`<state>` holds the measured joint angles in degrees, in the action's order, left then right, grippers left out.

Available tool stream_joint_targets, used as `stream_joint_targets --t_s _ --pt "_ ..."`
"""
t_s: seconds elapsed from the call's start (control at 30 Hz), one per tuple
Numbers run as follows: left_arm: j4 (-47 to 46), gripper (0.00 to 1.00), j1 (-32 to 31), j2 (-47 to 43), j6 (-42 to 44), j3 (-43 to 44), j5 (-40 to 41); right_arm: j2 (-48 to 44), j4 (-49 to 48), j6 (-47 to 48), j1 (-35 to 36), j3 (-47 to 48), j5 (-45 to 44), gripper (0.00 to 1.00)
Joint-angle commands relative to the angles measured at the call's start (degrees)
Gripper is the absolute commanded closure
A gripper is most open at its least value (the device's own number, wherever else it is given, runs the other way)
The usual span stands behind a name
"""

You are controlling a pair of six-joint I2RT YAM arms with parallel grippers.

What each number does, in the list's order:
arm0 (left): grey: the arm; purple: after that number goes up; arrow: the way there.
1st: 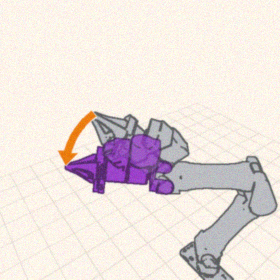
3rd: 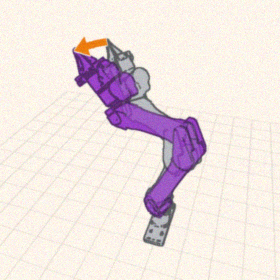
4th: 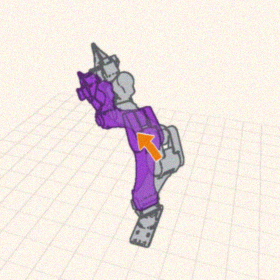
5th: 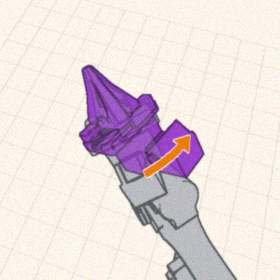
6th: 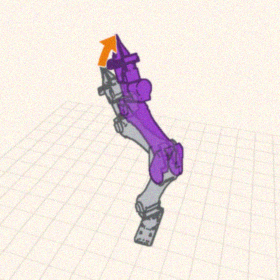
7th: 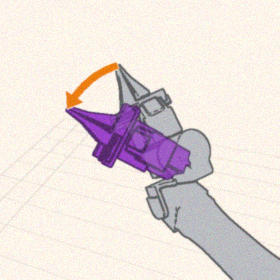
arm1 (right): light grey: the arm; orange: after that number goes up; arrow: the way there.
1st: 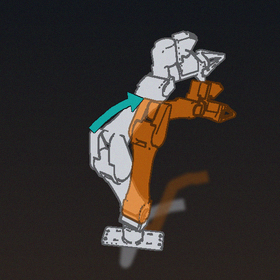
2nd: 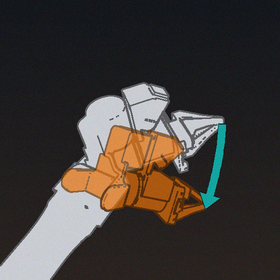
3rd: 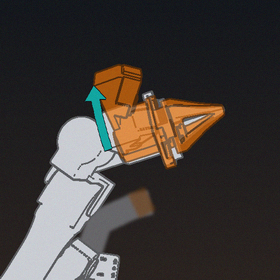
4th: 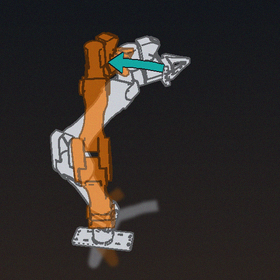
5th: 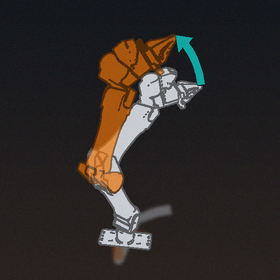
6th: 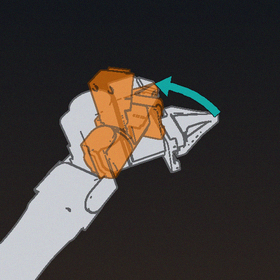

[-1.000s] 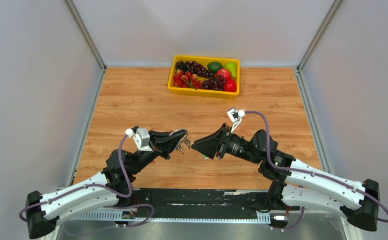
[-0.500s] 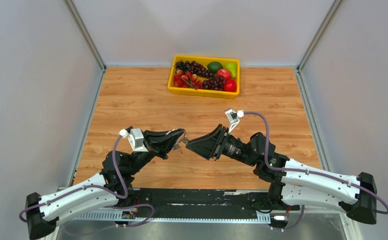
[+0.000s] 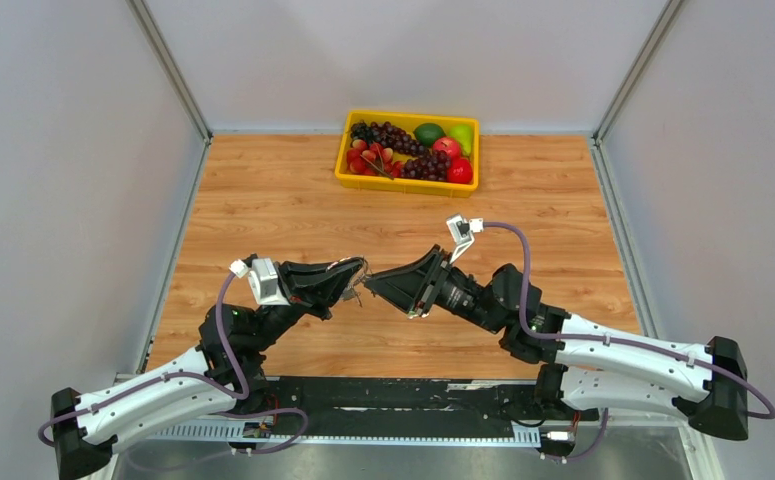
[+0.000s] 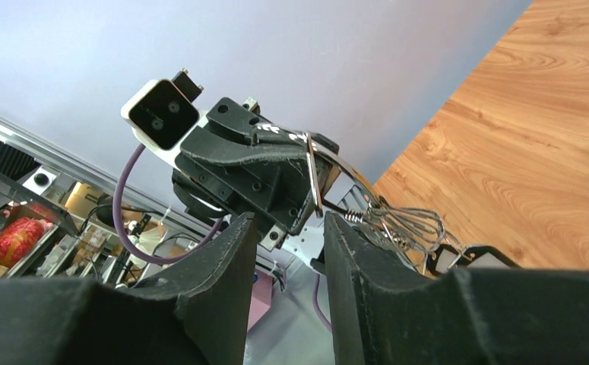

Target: Put the keys on the keyring

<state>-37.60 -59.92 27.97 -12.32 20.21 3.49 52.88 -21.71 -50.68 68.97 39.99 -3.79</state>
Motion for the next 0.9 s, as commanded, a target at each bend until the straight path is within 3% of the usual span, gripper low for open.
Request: stream_joint_targets --t_s 0.0,0.6,0.77,0.87 --pt "-3.97 1.0 -0.2 -0.38 -1.37 2.67 -1.02 0.67 -3.39 0.75 0.46 3.72 -1.51 0.61" --pt "-3.97 1.0 -0.2 -1.28 -1.57 2.21 -1.07 3.4 0.28 0.63 0.64 6.78 -2.28 0.79" --pt "-3.69 1.0 -0.2 -1.38 -1.32 2.22 -0.85 3.18 2.01 1.02 0.81 7.56 -3.18 1.0" --pt "-2.54 1.0 -0.2 -1.44 -0.93 2.46 -0.85 3.15 6.12 2.29 0.91 9.82 -3.52 1.0"
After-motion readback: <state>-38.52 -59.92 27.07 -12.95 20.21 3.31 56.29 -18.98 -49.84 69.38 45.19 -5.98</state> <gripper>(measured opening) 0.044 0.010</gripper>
